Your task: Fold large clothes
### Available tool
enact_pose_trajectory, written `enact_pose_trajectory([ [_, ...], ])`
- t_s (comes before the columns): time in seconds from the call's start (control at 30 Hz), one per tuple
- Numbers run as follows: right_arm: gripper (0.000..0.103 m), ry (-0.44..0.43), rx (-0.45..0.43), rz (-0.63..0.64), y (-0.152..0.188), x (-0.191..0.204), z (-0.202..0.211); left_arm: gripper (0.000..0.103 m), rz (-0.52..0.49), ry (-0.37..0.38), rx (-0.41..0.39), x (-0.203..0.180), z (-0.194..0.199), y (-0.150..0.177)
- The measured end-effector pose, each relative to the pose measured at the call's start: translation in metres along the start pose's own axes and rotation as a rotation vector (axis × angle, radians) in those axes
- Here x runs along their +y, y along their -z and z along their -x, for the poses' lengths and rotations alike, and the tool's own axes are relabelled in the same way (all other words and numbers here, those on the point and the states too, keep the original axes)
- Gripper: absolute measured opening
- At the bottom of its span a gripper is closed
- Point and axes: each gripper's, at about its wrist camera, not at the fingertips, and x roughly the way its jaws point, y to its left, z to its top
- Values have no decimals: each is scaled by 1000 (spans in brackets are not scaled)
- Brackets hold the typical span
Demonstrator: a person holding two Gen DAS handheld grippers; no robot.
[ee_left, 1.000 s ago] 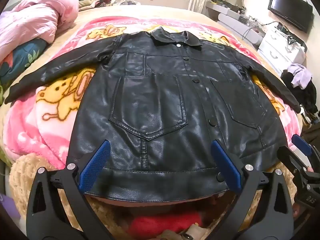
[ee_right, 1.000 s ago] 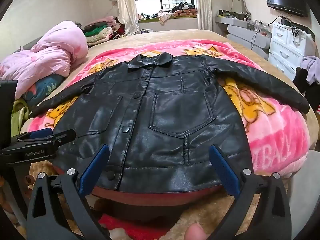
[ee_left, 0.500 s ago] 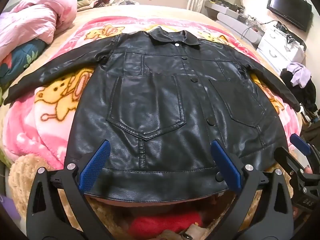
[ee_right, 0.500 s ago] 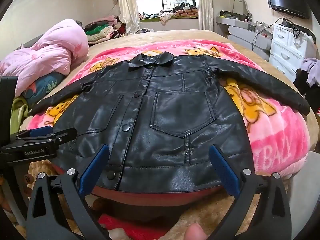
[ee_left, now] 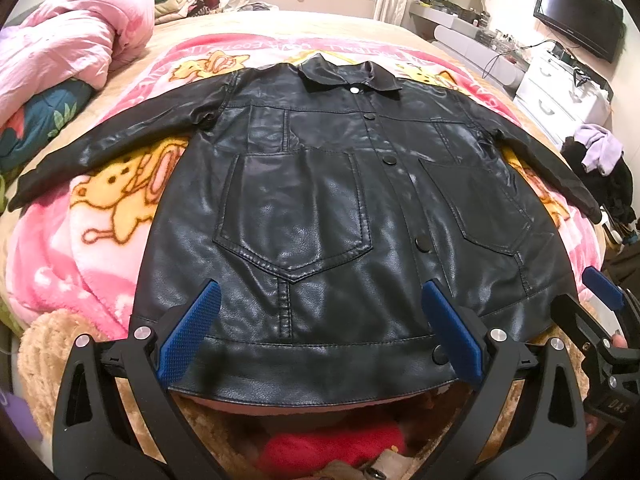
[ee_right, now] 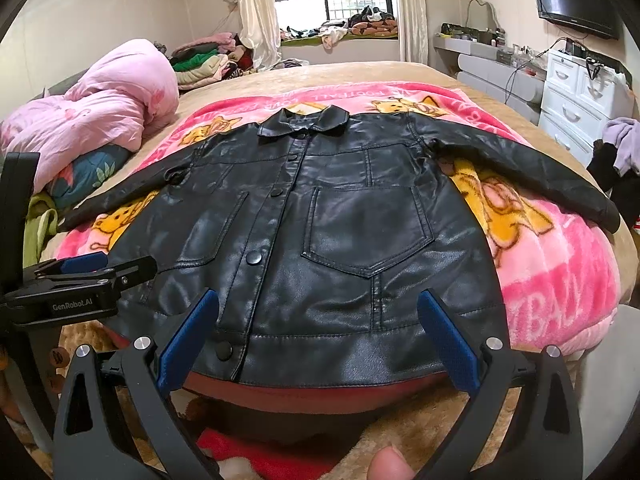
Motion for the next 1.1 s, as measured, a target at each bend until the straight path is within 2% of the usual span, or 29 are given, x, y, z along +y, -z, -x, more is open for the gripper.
enact_pose_trajectory([
  [1.1, 99, 4, -3, 4, -1, 2, 0, 94, -10, 7, 4, 0, -3, -5],
])
